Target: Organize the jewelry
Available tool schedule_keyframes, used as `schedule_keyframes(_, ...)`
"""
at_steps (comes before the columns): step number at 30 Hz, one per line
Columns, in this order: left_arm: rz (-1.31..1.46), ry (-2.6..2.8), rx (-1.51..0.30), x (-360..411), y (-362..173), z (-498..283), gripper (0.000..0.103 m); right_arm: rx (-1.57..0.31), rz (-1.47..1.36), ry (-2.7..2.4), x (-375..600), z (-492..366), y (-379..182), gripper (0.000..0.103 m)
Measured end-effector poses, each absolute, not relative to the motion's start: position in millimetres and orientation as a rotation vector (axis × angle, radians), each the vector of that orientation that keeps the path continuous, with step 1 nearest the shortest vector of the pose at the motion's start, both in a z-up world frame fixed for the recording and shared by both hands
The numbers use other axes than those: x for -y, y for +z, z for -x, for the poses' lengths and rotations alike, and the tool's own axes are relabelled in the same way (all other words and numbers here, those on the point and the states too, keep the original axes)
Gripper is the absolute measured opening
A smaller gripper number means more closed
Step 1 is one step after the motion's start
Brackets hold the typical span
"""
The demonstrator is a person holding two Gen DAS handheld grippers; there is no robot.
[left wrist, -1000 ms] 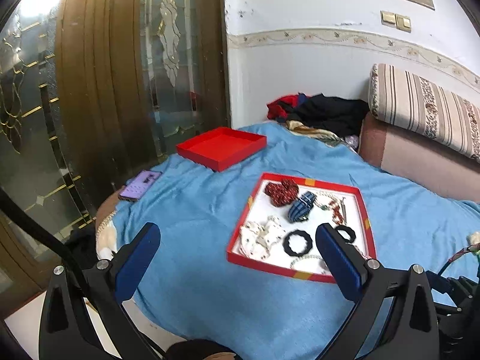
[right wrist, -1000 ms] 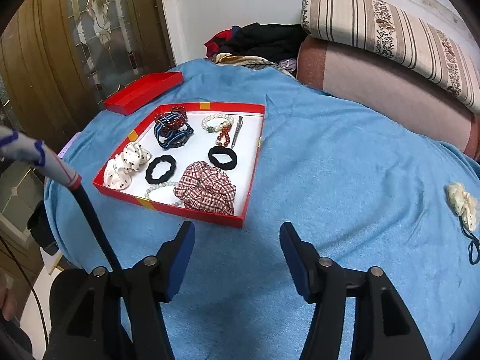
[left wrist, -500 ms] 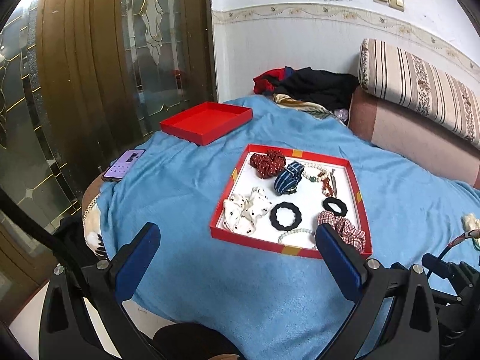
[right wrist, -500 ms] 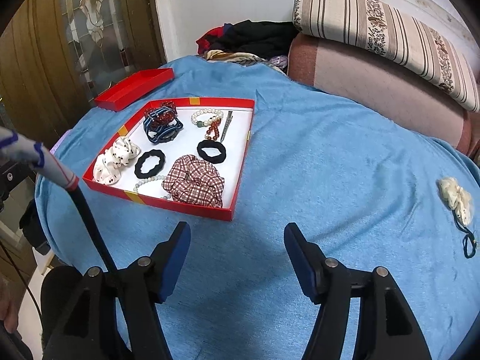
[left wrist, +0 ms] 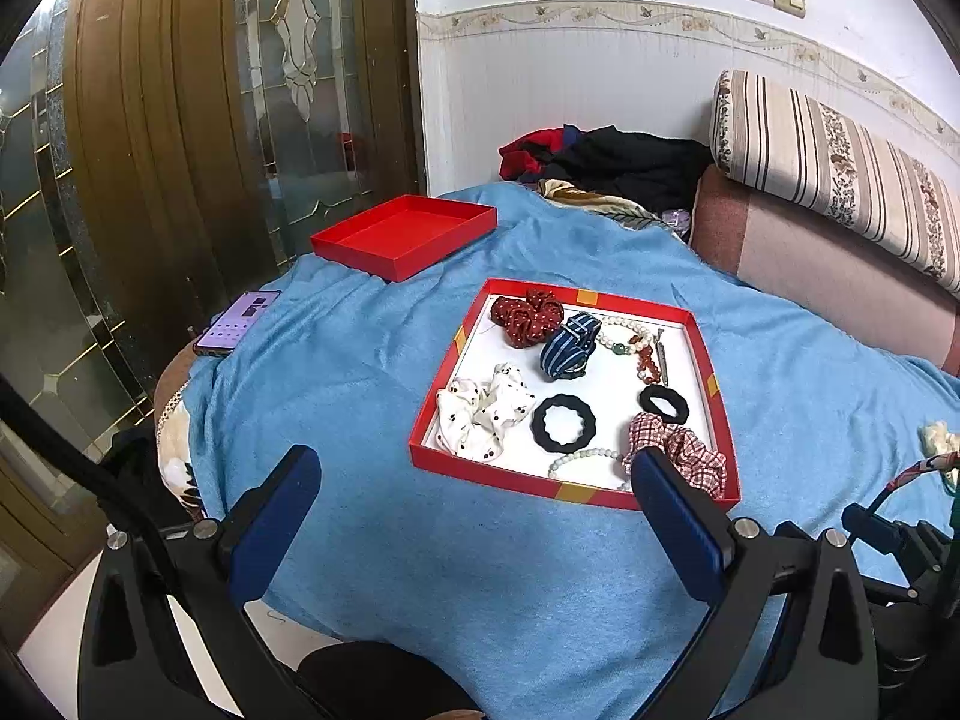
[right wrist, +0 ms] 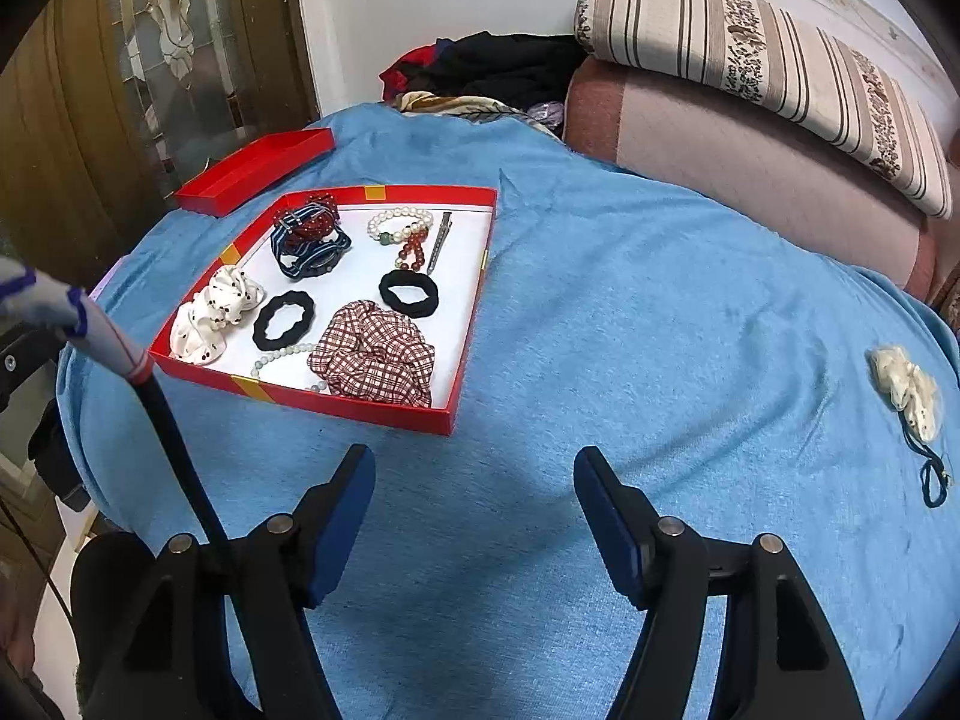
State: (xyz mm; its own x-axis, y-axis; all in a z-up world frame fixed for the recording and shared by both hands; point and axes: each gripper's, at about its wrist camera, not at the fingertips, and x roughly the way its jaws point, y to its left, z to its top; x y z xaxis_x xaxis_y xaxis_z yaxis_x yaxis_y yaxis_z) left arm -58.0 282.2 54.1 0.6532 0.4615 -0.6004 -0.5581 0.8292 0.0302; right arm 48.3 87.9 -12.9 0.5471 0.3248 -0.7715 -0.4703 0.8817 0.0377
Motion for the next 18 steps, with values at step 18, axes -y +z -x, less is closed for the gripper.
schedule_keyframes(18, 0.174, 0.535, -0.648, -274, 51, 58, 0.103, -0.799, 0.197, 0.43, -86, -41, 0, 0.077)
